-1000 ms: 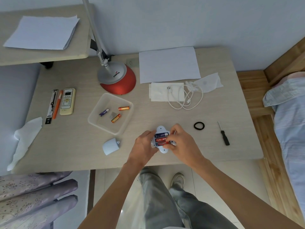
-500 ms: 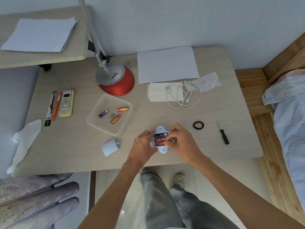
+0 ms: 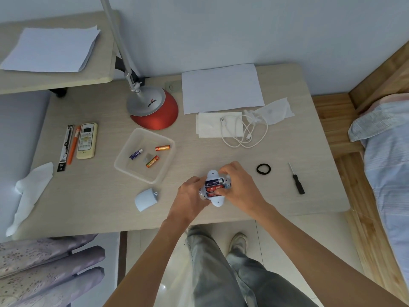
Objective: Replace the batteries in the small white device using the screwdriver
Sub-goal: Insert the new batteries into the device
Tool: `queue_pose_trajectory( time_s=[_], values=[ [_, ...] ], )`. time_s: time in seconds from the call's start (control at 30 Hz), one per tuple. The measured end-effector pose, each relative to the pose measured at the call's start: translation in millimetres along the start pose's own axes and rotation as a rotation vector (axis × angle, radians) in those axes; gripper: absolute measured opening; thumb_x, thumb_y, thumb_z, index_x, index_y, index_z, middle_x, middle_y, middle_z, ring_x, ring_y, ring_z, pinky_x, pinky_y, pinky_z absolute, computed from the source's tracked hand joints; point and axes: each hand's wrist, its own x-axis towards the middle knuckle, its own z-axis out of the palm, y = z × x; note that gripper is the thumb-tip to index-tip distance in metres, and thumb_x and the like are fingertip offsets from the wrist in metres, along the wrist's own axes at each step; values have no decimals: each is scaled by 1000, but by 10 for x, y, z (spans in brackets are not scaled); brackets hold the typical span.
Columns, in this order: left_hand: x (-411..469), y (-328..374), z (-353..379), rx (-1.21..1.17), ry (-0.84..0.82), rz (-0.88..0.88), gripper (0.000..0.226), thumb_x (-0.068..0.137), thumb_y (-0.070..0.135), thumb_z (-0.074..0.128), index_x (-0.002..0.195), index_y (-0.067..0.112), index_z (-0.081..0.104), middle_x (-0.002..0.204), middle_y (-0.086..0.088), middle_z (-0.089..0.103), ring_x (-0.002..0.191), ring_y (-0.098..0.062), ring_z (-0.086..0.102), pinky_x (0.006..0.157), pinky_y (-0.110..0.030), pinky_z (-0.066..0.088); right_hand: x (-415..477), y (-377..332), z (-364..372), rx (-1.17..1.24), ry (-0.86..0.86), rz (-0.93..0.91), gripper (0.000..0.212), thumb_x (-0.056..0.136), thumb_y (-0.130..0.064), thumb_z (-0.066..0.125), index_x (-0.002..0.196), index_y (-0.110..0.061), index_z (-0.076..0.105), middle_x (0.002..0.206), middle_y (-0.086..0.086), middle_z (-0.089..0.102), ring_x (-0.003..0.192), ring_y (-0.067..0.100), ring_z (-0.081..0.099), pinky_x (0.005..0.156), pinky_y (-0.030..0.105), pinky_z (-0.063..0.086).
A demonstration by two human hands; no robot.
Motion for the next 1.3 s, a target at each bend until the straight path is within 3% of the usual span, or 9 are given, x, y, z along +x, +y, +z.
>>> queue_pose_trajectory(
  time_s=[0.13, 0.23, 0.33, 0.43, 0.67, 0.8, 0.97, 1.13, 1.3],
  values=[
    [20, -8, -14, -3, -11, 6, 64, 77, 20, 95, 136, 15, 71, 114, -6, 74, 98, -19, 68, 94, -33, 59, -7, 110, -134, -5, -106, -78, 51, 86, -36, 82, 130, -21, 63, 120, -8, 54, 97, 12, 62, 88, 37, 57],
    [33, -32, -20, -6, -20, 10, 66, 78, 19, 95, 139, 15, 69, 118, -4, 73, 101, -18, 68, 96, -32, 58, -20, 209, -238, -147, -221, -139, 65, 79, -37, 83, 138, -28, 56, 124, -14, 51, 98, 9, 61, 84, 31, 57],
    [32, -55, -1, 8, -20, 24, 66, 78, 19, 95, 139, 15, 69, 117, -4, 73, 101, -17, 67, 95, -24, 54, -19, 237, -219, -300, -211, -173, 64, 79, -32, 82, 137, -28, 55, 120, -12, 54, 94, 10, 61, 81, 33, 58],
    [37, -68, 16, 31, -17, 38, 67, 77, 20, 96, 138, 14, 69, 118, -5, 73, 101, -16, 68, 94, -18, 48, 1, 226, -157, -288, -156, -160, 56, 82, -35, 81, 133, -25, 59, 113, -8, 60, 92, 14, 63, 82, 38, 58],
    [25, -110, -8, 38, -16, 22, 73, 78, 21, 95, 144, 14, 64, 128, -3, 71, 110, -16, 67, 103, -37, 59, 29, 248, -118, -148, -106, -116, 48, 76, -38, 88, 118, -23, 67, 100, -6, 67, 85, 15, 64, 77, 39, 57],
    [-205, -214, -121, 83, 66, -66, 86, 82, 29, 93, 155, 12, 52, 147, -6, 63, 133, -21, 62, 116, -33, 50, 24, 299, -114, -121, -99, -97, 44, 77, -38, 88, 113, -23, 68, 99, -7, 69, 85, 14, 65, 78, 40, 58],
    [-670, -599, -555, 203, 187, -128, 68, 84, 37, 90, 142, 9, 66, 137, -7, 68, 123, -25, 67, 104, -42, 60, 36, 305, -109, -121, -95, -95, 42, 77, -37, 87, 113, -23, 68, 98, -8, 70, 84, 13, 66, 77, 40, 58],
    [-906, -1043, -951, 387, 131, -196, 57, 83, 35, 91, 129, 7, 72, 131, -10, 70, 120, -30, 67, 88, -50, 64, 32, 321, -110, -126, -101, -104, 42, 77, -37, 88, 111, -24, 67, 96, -8, 69, 82, 12, 65, 75, 39, 58],
    [-871, -1240, -1070, 431, 12, -259, 72, 82, 34, 91, 143, 7, 62, 142, -10, 61, 133, -31, 58, 98, -47, 60, 42, 333, -106, -149, -92, -120, 42, 77, -41, 89, 110, -27, 66, 94, -12, 68, 79, 6, 63, 72, 34, 59]
  ],
)
